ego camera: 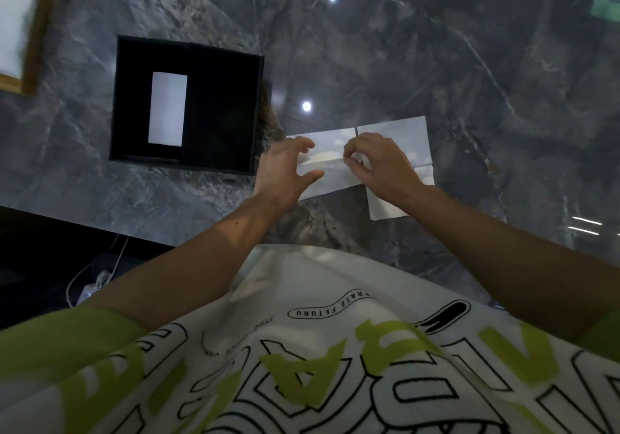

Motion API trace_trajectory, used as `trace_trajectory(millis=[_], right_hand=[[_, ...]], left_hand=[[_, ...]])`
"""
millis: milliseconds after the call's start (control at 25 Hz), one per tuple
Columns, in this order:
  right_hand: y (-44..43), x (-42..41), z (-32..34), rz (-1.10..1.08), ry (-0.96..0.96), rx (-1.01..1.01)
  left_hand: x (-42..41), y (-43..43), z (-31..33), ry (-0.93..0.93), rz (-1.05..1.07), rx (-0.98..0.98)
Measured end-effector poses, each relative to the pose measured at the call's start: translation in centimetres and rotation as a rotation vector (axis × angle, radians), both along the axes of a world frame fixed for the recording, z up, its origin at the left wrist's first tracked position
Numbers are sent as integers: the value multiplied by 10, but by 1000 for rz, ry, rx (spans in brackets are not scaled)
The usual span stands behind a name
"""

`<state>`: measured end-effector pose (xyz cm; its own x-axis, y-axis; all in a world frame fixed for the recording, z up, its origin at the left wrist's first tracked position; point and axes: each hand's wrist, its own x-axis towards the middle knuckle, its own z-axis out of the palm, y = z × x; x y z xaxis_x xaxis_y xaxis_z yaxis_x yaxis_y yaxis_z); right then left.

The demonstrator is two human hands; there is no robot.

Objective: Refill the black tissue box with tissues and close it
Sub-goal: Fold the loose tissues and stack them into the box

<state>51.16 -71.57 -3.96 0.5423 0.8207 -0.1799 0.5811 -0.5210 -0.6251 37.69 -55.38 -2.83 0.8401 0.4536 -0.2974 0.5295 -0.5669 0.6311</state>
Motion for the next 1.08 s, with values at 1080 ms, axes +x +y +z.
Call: trace_trajectory(millis=[1080], right_hand=[[102, -82, 70, -626, 1082, 331]], left_hand=[[-56, 112, 54, -231, 158, -610]])
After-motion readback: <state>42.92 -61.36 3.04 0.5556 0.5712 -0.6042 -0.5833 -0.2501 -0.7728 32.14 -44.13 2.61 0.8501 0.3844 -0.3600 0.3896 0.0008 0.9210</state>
